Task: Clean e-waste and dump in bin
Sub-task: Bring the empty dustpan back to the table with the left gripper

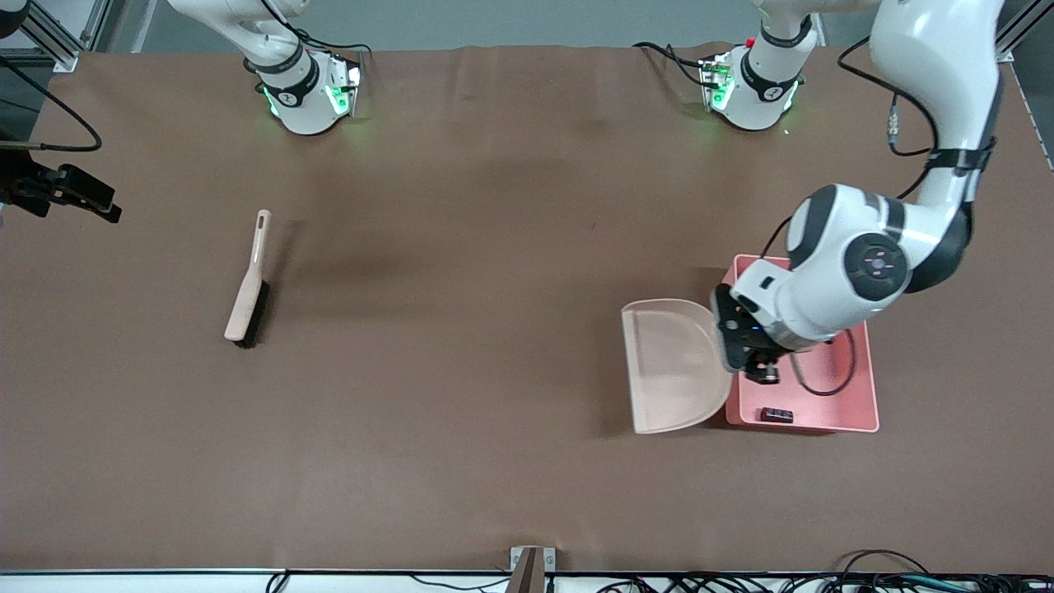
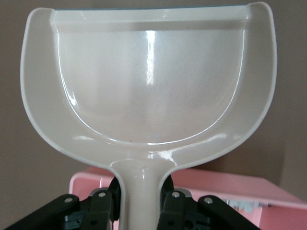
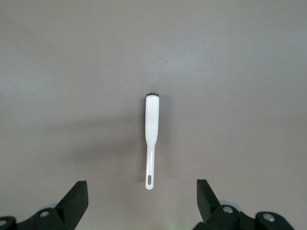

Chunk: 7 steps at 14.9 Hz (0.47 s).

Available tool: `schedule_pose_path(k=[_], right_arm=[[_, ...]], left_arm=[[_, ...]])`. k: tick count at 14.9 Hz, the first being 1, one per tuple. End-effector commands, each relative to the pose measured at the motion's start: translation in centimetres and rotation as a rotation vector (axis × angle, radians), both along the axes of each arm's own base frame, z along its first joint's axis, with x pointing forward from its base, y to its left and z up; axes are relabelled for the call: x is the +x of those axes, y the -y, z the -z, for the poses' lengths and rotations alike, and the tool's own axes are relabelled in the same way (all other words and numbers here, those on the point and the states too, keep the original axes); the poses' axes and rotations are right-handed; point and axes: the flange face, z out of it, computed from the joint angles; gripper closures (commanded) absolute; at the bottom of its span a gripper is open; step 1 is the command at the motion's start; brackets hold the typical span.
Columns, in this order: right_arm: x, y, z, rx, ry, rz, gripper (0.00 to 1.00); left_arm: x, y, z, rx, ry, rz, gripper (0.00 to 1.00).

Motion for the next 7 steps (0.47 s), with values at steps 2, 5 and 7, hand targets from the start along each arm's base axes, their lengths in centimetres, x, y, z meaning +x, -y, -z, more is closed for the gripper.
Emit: schedule_pose_path(k=[2,5,7], right_arm=[[-0.8,0.1,-0.3,-0.018,0.000,-0.009,0.00],[-0.9,0.1,-0.3,-0.018,-0.001,-0.009,0.00],[-0.9,0.2,-0.2,-0.018,-0.006,-0.007,0.00]], left_arm=[[-1.2,4.4,1.8,-0.025,0.006,0.059,0.97],[-3.2,7.0,4.3,-0.052,0.042,0.105,0.97],[-4.3,7.5,6.7,-0.075,0.069,0.112,0.97]])
